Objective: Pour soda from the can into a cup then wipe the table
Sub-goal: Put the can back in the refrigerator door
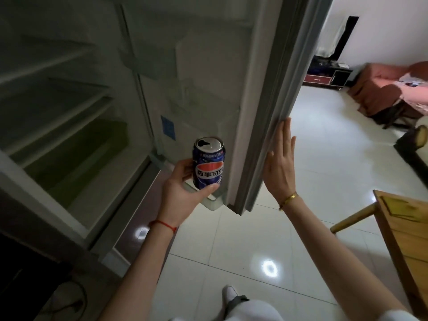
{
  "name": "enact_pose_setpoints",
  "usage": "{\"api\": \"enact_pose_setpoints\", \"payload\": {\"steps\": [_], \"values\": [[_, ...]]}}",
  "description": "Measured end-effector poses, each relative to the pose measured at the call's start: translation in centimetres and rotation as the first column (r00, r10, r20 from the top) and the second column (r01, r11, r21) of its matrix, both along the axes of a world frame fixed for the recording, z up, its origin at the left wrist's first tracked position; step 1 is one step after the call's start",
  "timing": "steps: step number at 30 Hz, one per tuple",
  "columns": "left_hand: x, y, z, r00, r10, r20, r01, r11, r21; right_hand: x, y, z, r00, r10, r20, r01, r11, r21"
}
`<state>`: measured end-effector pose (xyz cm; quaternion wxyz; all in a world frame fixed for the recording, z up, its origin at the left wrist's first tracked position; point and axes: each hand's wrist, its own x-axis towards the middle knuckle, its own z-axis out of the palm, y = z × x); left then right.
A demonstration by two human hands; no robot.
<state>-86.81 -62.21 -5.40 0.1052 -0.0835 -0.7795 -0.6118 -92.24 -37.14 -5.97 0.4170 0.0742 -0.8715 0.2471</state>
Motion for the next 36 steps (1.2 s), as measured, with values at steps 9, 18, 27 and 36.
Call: {"api": "enact_pose_setpoints", "payload": {"steps": [9,18,27,36], "values": [[-5.8,4.9,2.2,0.996,-0.069,-0.061,0.068,0.998,-0.016,-5.8,4.0,1.6,0.990,0.131,0.056,-0.103,0.930,-0.351],[-11.4,8.2,4.6,0.991,-0.038,-0.127,0.036,0.999,-0.013,-11.4,7.5,3.2,0.979,0.188,0.079,-0.123,0.851,-0.510],[-15.6,10.3,7.2,0.987,-0.041,-0.153,0.038,0.999,-0.025,-17.1,10.4,4.2,0.960,0.266,0.087,-0.147,0.745,-0.650],[-20.9,11.6,11.8,0.967,0.022,-0.255,-0.058,0.989,-0.135,-21.2,12.4,5.2,0.942,0.328,0.073,-0.160,0.627,-0.763]]}}
